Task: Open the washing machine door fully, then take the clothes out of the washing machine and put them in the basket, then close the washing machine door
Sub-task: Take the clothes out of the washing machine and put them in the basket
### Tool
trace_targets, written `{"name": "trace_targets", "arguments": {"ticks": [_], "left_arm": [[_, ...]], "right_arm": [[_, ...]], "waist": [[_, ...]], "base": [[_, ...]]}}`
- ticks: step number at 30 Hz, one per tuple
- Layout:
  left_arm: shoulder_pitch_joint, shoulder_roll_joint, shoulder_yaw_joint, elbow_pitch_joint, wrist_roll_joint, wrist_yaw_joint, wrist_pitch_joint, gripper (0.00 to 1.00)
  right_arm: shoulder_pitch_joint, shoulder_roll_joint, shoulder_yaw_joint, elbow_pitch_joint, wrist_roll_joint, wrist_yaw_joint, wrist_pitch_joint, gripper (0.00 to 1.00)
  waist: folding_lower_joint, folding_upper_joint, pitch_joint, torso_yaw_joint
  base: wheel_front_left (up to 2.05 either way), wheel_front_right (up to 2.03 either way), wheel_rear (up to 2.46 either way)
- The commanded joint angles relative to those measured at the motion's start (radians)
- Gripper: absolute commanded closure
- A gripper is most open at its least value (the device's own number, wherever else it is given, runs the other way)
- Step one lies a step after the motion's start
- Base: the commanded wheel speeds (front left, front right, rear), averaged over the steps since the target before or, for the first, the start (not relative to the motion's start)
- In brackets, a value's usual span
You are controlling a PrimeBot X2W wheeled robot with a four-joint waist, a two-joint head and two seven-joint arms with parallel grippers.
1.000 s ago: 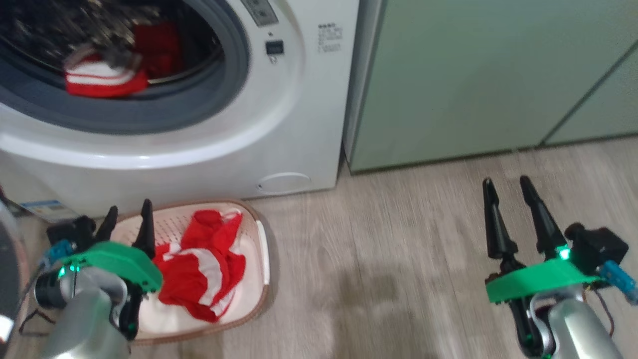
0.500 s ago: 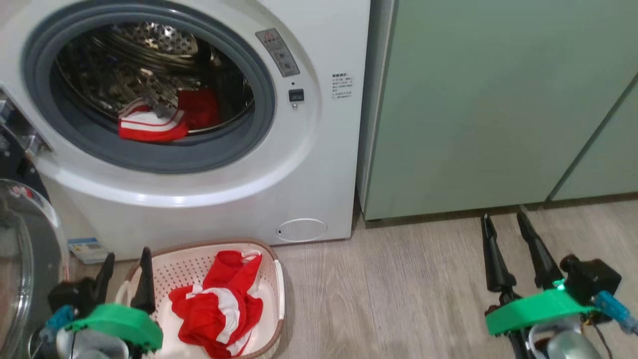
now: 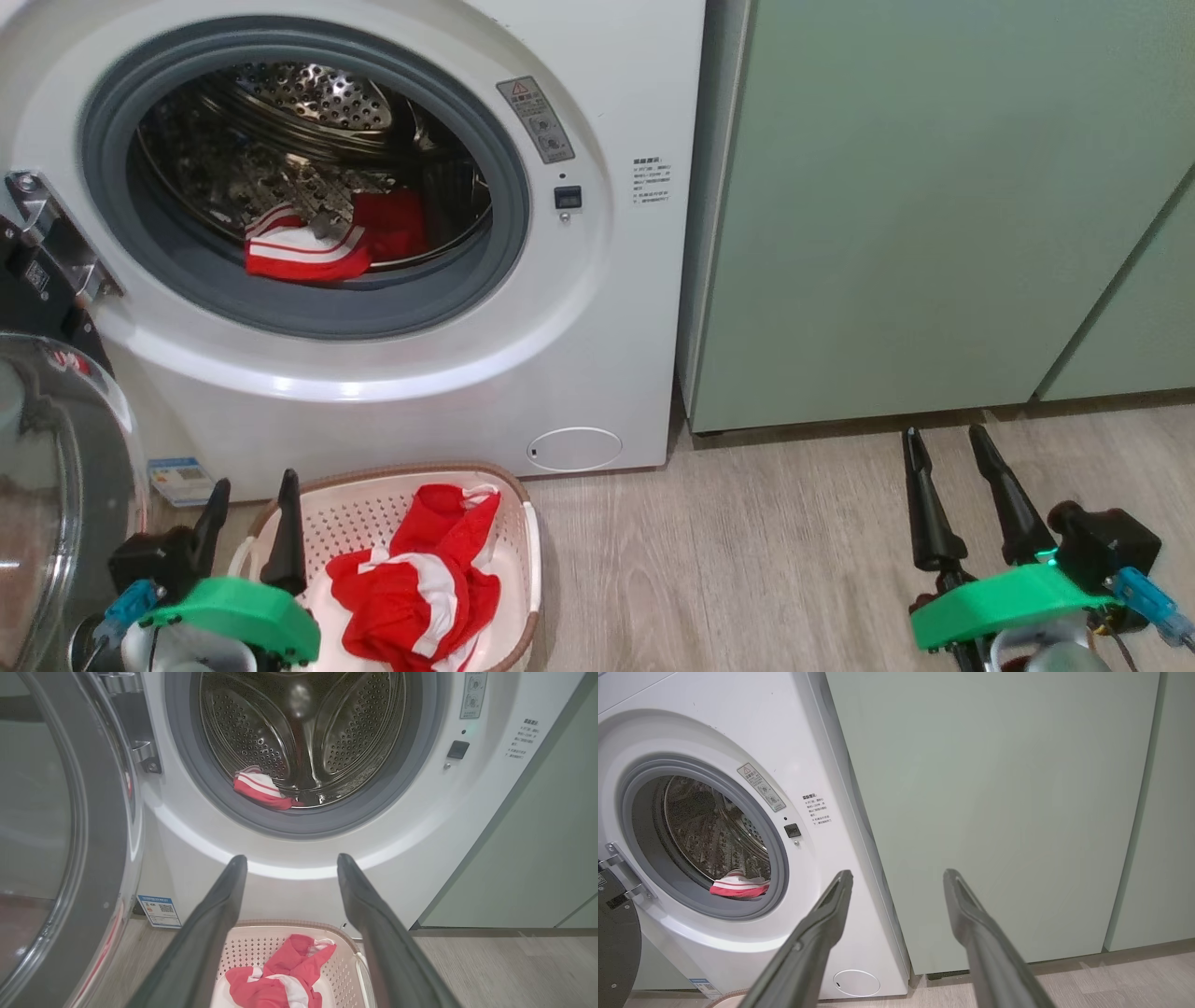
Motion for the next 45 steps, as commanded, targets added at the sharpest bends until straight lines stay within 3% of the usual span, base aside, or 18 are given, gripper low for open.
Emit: {"name": "trace_targets", "arguments": {"ticks": [1,18,23,27,36,45], "left_arm": [[-0.033,0.015,0.04,-0.034,0.009,-0.004,-0.01,0.0],[-0.069,0.015,0.033,0.005,0.043,-0.005,-0.005,0.0],[-0.165,0.042,-0.032,0.085,0.087,0.003,0.094,0.0],[-0.295,0.059,-0.072,0.146,0.131,0.035,0.206,0.0],[-0.626,0.177,-0.14,0.308,0.271,0.138,0.438,0.0],[-0.966,0.294,-0.217,0.488,0.379,0.155,0.537,0.0]], "right_arm": [[-0.02,-0.002,0.019,-0.027,-0.007,0.007,-0.006,0.0],[-0.04,-0.004,0.034,-0.024,0.002,0.007,-0.006,0.0],[-0.052,-0.002,0.052,-0.013,0.009,0.007,-0.006,0.0],[-0.063,-0.004,0.059,-0.009,0.012,0.007,-0.006,0.0],[-0.155,0.002,0.091,-0.029,0.009,0.007,-0.006,0.0],[-0.24,0.025,0.08,-0.056,0.005,0.007,-0.006,0.0]], "waist": [[0.0,-0.0001,0.0,-0.002],[0.0,-0.0001,0.02,-0.021],[0.0,-0.0001,0.045,-0.048],[0.0,-0.0001,0.089,-0.076],[0.0,-0.0001,0.285,-0.155],[0.0,-0.0001,0.479,-0.23]], "base": [[0.0,0.0,0.0],[0.0,0.0,0.0],[0.0,0.0,0.0],[0.0,0.0,0.0],[0.0,0.0,0.0],[0.0,0.0,0.0]]}}
